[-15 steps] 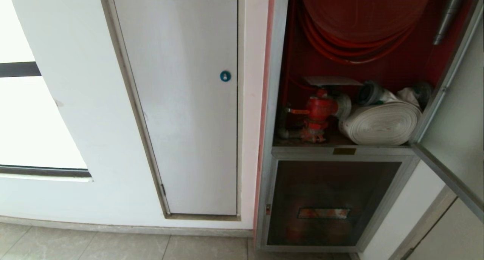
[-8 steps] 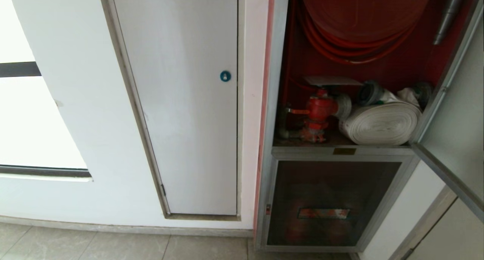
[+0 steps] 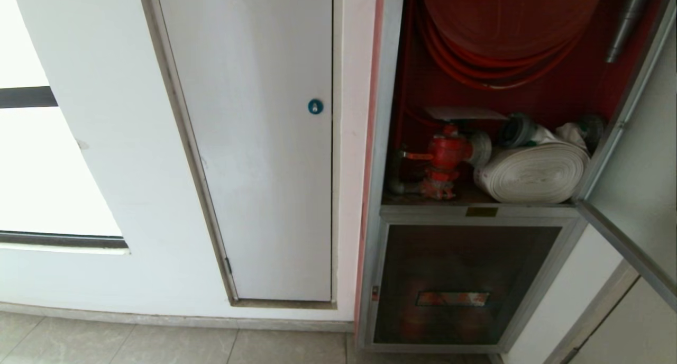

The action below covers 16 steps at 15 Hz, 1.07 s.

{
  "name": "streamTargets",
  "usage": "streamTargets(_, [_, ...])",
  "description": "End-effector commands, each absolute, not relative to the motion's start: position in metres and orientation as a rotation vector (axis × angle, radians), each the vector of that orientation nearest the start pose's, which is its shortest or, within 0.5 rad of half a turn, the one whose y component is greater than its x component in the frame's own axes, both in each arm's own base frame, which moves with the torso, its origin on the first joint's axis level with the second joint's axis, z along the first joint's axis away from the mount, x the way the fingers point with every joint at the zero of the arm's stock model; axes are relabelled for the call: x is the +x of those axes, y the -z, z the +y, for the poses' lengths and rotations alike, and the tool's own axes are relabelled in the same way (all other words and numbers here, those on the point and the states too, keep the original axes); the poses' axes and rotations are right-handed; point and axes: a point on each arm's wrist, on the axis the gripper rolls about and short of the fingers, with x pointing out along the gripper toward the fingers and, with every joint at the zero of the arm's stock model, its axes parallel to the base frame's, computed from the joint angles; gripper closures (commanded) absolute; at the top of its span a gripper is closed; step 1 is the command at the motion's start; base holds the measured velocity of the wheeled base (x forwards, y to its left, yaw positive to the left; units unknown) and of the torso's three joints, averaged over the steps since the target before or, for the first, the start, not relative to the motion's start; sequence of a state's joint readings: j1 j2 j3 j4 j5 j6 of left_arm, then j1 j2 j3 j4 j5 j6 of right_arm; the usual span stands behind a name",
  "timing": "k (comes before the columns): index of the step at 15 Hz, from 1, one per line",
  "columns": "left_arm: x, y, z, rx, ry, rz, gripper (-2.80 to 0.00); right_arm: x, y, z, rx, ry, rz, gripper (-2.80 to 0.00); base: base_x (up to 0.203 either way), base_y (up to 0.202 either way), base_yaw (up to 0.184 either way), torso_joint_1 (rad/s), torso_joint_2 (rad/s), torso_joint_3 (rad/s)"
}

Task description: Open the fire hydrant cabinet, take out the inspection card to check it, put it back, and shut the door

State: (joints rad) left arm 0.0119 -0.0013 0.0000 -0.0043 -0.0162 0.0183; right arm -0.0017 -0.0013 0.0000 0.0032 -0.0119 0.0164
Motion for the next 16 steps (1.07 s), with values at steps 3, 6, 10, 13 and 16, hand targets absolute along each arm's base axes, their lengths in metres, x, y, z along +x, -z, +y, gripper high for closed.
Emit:
streamTargets(3, [-0.0227,-0.0751,-0.0006,0.018,0.003,-0.003,0.00,-0.0229,-0.0751,-0.0002,0.017,0.014,0.001,0.00,0.000,0.000,0.000,0.000,0.00,0.000])
streamTargets(6, [-0.0227,-0.0751,-0.0007,0.018,0.005,-0.003,0.00,-0.0229,-0.0753,-0.0002,0.014,0.009,0.000,0.00,0.000,0.000,0.000,0.000,0.00,0.000])
streamTargets(10, [-0.0227,-0.0751,-0.0007,0.018,0.005,-0.003,0.00,-0.0230,-0.0748,-0.0002,0.018,0.011,0.001,0.00,0.000,0.000,0.000,0.000,0.00,0.000])
streamTargets(13, [-0.0227,-0.0751,-0.0006,0.018,0.004,-0.003,0.00,-0.0230,-0.0751,-0.0002,0.020,0.011,0.000,0.00,0.000,0.000,0.000,0.000,0.00,0.000])
streamTargets(16, [-0.0227,-0.0751,-0.0007,0.018,0.005,-0.003,0.00,-0.0230,-0.0751,-0.0002,0.020,0.011,0.000,0.00,0.000,0.000,0.000,0.000,0.00,0.000])
